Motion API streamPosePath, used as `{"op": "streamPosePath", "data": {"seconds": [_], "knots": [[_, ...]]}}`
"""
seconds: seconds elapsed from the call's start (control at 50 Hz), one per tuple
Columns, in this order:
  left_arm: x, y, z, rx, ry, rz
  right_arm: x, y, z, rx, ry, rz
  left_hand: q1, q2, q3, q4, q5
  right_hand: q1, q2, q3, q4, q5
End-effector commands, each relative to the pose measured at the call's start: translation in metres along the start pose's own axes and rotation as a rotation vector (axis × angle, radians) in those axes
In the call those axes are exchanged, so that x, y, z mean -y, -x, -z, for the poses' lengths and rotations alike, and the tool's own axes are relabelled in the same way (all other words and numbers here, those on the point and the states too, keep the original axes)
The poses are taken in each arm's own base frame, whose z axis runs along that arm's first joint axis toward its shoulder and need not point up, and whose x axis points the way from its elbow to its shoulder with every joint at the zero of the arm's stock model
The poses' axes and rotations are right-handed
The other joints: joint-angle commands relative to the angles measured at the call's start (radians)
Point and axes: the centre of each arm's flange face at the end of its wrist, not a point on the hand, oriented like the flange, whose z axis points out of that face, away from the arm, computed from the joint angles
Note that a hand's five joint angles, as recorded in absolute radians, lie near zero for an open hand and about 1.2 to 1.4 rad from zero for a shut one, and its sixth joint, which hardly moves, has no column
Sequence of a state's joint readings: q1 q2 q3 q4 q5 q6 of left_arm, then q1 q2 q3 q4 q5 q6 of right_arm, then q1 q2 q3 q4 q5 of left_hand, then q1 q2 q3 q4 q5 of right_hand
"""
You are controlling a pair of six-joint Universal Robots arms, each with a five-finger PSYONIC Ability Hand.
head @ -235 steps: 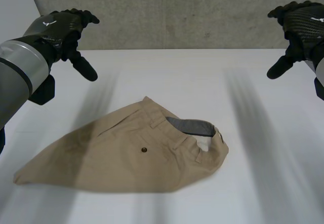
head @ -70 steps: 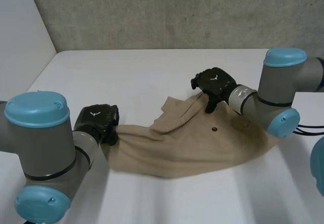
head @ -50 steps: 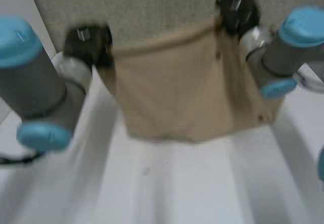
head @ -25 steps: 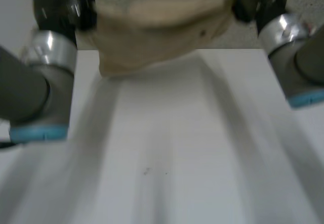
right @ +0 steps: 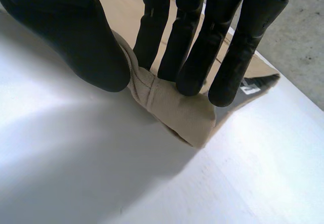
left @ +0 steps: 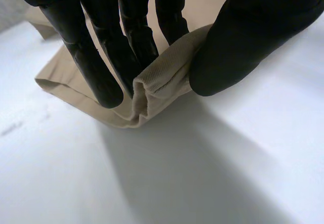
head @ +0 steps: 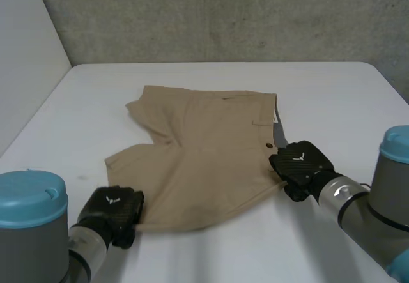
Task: Fold the shorts.
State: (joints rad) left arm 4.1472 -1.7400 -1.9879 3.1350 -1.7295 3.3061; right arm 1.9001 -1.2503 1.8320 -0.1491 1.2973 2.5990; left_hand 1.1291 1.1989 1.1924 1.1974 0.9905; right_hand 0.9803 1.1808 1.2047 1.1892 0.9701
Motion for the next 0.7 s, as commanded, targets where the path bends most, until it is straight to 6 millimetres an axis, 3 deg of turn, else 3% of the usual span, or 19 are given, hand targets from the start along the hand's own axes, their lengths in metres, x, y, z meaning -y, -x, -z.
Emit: {"op": "streamPosePath", "data": {"seconds": [0.02,0.08,0.18,0.2,0.32,0.4,0.42,0.48,0.54,0.56,0.7], "knots": [[-0.006,-0.005,0.014,-0.024,0.017,-0.021,-0.003,0.003,0.022,0.044,0.093,0.011,0.267,0.197,0.204,0.199,0.231,0.416,0.215,0.192,0.207,0.252],[-0.007,-0.006,0.015,-0.026,0.023,-0.029,-0.008,0.004,0.029,0.081,0.167,0.013,0.192,0.122,0.128,0.123,0.156,0.416,0.215,0.192,0.207,0.252],[0.001,-0.006,0.017,-0.029,-0.006,-0.035,-0.018,-0.002,0.033,0.103,0.219,0.028,-0.796,-0.865,-0.859,-0.864,-0.831,0.416,0.215,0.192,0.207,0.252],[0.005,-0.006,0.017,-0.027,-0.021,-0.037,-0.019,-0.001,0.033,0.105,0.219,0.029,-0.871,-0.941,-0.934,-0.939,-0.907,0.416,0.215,0.192,0.207,0.252],[0.053,0.000,0.011,-0.031,-0.188,-0.097,-0.020,0.000,0.032,0.103,0.201,0.035,-0.948,-1.018,-1.011,-1.016,-0.984,0.416,0.215,0.192,0.207,0.252],[0.092,0.023,-0.009,-0.020,-0.299,-0.118,-0.021,0.000,0.030,0.087,0.182,0.040,-0.939,-1.009,-1.002,-1.007,-0.975,0.416,0.215,0.192,0.207,0.252],[0.102,0.037,-0.026,-0.009,-0.310,-0.111,-0.021,-0.001,0.030,0.083,0.177,0.042,-0.925,-0.994,-0.988,-0.993,-0.960,0.416,0.215,0.192,0.207,0.252],[0.120,0.055,-0.059,-0.028,-0.352,-0.097,-0.023,0.000,0.030,0.078,0.172,0.044,-0.816,-0.886,-0.880,-0.885,-0.852,0.416,0.215,0.192,0.207,0.252],[0.132,0.058,-0.084,-0.057,-0.384,-0.101,-0.024,0.001,0.030,0.078,0.174,0.044,-0.722,-0.792,-0.785,-0.790,-0.758,0.416,0.215,0.192,0.207,0.252],[0.137,0.062,-0.102,-0.063,-0.394,-0.101,-0.024,0.001,0.030,0.078,0.175,0.042,-0.672,-0.742,-0.736,-0.741,-0.708,0.416,0.215,0.192,0.207,0.252],[0.142,0.072,-0.166,-0.059,-0.409,-0.113,-0.025,0.003,0.030,0.081,0.173,0.045,-0.631,-0.701,-0.694,-0.699,-0.667,0.416,0.215,0.192,0.207,0.252]]}}
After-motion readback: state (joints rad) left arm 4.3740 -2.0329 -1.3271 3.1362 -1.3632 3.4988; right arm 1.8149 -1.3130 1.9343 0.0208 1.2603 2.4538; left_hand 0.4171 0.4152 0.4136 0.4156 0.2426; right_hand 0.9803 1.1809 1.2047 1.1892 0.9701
